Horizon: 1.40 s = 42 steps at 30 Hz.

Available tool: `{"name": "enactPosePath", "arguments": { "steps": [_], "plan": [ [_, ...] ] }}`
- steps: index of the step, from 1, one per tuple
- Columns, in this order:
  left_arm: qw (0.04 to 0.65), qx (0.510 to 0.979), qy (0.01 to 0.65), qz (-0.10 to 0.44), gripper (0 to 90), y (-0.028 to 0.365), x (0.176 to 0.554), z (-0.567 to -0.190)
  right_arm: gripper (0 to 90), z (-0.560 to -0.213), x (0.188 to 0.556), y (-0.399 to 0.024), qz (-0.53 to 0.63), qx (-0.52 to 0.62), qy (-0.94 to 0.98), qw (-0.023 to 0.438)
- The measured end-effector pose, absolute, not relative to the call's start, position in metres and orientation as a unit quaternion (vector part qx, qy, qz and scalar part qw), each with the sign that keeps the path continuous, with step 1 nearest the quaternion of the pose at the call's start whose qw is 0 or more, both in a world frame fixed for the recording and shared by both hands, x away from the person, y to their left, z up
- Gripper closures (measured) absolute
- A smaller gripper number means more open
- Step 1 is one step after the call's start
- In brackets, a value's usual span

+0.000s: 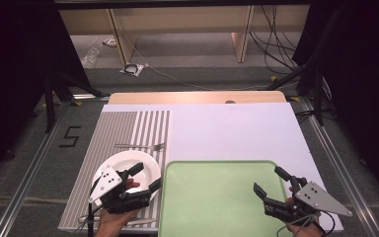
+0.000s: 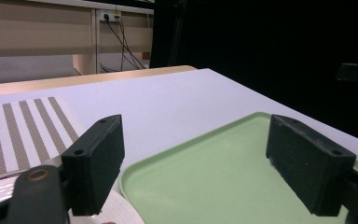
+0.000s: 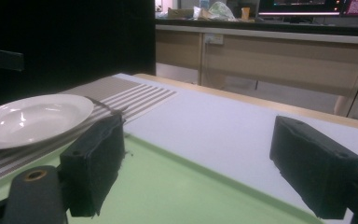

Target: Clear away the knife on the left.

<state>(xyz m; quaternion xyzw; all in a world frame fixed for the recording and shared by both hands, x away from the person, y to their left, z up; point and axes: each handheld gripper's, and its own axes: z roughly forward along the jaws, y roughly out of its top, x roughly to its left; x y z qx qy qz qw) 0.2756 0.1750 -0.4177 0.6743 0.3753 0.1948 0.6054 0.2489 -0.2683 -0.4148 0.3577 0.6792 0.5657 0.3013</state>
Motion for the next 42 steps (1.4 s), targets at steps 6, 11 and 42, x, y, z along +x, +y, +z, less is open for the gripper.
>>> {"name": "enactPosePath", "arguments": {
  "steps": [6, 11, 42],
  "plan": [
    [0.604, 0.676, 0.375, 0.195, 19.1, 0.175, 0.276, -0.418, 18.6, -0.415, 0.249, -0.268, 0.566, 0.358, 0.679, 0.301],
    [0.602, 0.677, 0.375, 0.197, 19.1, 0.176, 0.275, -0.417, 18.6, -0.415, 0.249, -0.268, 0.565, 0.357, 0.680, 0.300],
    [0.491, 0.771, 0.343, 0.214, 20.5, 0.227, 0.269, -0.398, 19.0, -0.416, 0.249, -0.266, 0.566, 0.352, 0.684, 0.295]
  ]
}}
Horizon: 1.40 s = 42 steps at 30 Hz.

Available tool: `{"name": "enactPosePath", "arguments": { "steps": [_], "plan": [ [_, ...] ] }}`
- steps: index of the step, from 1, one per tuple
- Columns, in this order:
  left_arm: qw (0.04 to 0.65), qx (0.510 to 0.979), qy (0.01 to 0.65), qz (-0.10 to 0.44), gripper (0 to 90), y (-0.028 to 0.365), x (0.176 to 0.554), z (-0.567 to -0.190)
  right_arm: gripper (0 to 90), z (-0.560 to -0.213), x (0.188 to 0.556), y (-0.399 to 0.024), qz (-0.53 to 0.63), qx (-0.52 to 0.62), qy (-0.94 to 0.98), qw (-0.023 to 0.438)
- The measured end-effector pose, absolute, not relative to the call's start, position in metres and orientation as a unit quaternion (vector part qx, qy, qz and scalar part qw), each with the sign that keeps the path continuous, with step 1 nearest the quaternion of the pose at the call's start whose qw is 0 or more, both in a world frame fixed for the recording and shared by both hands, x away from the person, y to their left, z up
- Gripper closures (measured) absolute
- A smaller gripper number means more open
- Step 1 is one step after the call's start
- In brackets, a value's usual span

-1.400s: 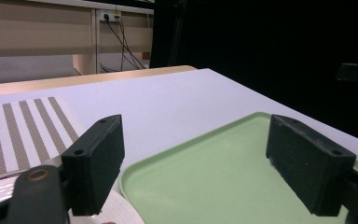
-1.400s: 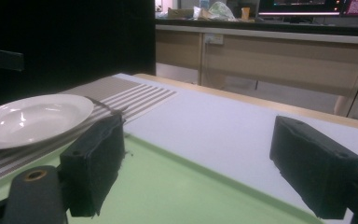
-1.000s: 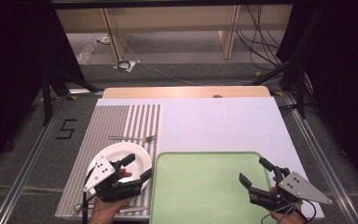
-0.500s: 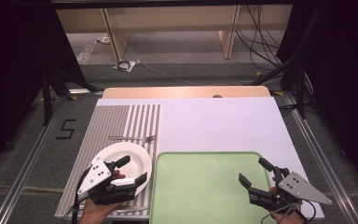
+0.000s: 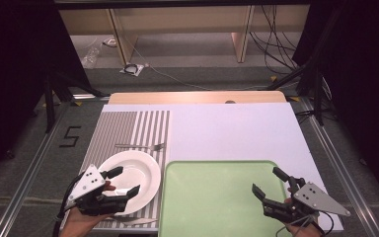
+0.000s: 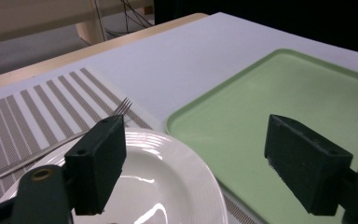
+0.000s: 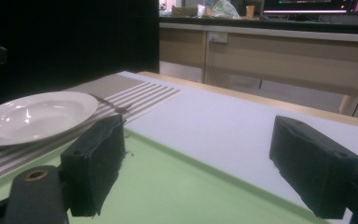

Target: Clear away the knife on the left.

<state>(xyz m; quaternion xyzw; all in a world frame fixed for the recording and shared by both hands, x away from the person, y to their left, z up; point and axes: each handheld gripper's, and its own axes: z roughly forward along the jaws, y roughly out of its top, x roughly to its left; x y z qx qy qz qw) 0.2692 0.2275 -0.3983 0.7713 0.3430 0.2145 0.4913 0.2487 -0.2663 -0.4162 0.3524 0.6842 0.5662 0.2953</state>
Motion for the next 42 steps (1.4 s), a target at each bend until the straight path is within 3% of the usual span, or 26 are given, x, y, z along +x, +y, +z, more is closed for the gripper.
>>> {"name": "enactPosePath", "arguments": {
  "steps": [11, 42],
  "plan": [
    [0.443, 0.798, 0.339, 0.229, 21.0, 0.236, 0.264, -0.402, 19.1, -0.417, 0.249, -0.265, 0.564, 0.353, 0.687, 0.292],
    [0.285, 0.864, 0.370, 0.188, 22.3, 0.270, 0.256, -0.418, 19.3, -0.418, 0.249, -0.263, 0.563, 0.350, 0.692, 0.287]
  ]
}}
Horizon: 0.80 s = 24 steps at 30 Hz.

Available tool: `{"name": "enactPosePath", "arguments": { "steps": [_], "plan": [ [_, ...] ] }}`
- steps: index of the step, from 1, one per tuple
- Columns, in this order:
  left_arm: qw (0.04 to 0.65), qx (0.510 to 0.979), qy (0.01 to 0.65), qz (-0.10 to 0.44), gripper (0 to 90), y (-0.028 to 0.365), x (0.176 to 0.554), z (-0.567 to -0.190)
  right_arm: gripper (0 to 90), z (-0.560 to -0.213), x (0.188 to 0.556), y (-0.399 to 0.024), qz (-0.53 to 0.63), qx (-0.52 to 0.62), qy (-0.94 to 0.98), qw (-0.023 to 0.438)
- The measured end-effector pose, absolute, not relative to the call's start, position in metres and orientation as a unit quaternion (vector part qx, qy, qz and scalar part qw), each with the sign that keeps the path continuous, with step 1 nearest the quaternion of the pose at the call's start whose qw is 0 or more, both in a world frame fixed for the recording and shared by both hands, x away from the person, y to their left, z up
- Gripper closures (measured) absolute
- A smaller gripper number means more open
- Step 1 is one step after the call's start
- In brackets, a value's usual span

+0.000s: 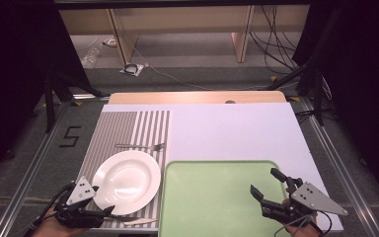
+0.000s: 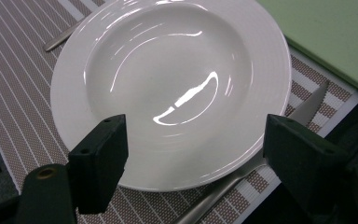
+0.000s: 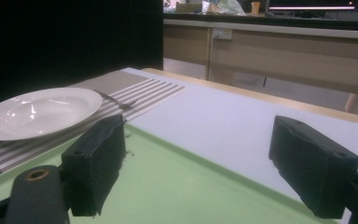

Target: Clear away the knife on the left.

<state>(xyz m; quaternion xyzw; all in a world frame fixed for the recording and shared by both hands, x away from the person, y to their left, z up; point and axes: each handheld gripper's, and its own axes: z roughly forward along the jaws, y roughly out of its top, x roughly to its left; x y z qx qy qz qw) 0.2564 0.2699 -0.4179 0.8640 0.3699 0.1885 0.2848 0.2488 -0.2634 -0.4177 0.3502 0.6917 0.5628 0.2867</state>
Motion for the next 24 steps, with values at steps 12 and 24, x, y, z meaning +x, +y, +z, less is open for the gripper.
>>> {"name": "enactPosePath", "arguments": {
  "steps": [12, 24],
  "plan": [
    [0.252, 0.870, 0.386, 0.176, 22.0, 0.282, 0.256, -0.418, 19.3, -0.418, 0.249, -0.263, 0.562, 0.350, 0.692, 0.287],
    [0.195, 0.892, 0.385, 0.135, 23.2, 0.284, 0.257, -0.430, 19.4, -0.418, 0.249, -0.263, 0.561, 0.348, 0.693, 0.287]
  ]
}}
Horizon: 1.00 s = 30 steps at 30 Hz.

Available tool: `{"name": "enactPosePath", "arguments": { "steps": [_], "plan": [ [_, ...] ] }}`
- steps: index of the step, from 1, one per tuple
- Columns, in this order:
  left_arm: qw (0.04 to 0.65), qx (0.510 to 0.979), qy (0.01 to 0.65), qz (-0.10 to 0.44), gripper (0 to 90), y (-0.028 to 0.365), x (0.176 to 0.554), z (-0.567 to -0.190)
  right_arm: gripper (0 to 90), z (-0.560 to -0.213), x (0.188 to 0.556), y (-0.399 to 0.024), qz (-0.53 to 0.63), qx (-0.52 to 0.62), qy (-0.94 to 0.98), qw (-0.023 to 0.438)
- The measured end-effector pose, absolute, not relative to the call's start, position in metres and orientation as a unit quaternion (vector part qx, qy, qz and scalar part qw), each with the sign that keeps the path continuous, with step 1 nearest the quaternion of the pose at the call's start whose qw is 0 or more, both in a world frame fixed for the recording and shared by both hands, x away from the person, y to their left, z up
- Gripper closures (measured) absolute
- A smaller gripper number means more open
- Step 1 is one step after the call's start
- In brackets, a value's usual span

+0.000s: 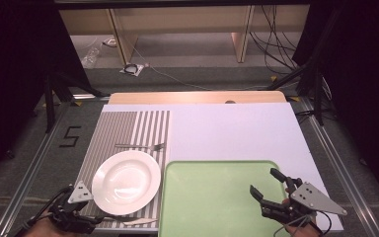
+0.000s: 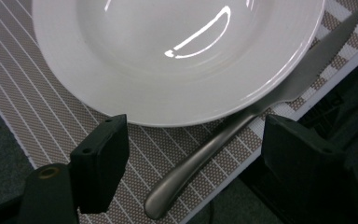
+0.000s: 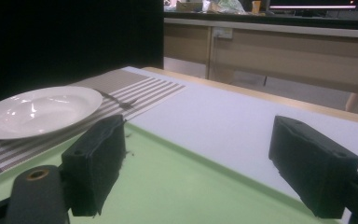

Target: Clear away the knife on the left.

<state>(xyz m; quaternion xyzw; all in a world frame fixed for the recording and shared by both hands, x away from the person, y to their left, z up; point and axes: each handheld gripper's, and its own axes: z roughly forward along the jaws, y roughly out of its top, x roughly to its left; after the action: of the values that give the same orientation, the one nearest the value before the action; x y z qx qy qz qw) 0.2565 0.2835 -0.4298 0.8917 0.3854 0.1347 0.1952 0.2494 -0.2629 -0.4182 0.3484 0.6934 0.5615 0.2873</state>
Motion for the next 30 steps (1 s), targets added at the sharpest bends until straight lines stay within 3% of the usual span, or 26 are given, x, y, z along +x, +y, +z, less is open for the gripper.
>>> {"name": "enactPosePath", "arguments": {
  "steps": [18, 30],
  "plan": [
    [0.149, 0.906, 0.388, 0.085, 28.3, 0.282, 0.266, -0.454, 19.6, -0.419, 0.250, -0.263, 0.560, 0.353, 0.694, 0.284],
    [0.136, 0.915, 0.376, 0.057, 40.1, 0.275, 0.273, -0.464, 19.8, -0.419, 0.251, -0.263, 0.561, 0.351, 0.694, 0.284]
  ]
}}
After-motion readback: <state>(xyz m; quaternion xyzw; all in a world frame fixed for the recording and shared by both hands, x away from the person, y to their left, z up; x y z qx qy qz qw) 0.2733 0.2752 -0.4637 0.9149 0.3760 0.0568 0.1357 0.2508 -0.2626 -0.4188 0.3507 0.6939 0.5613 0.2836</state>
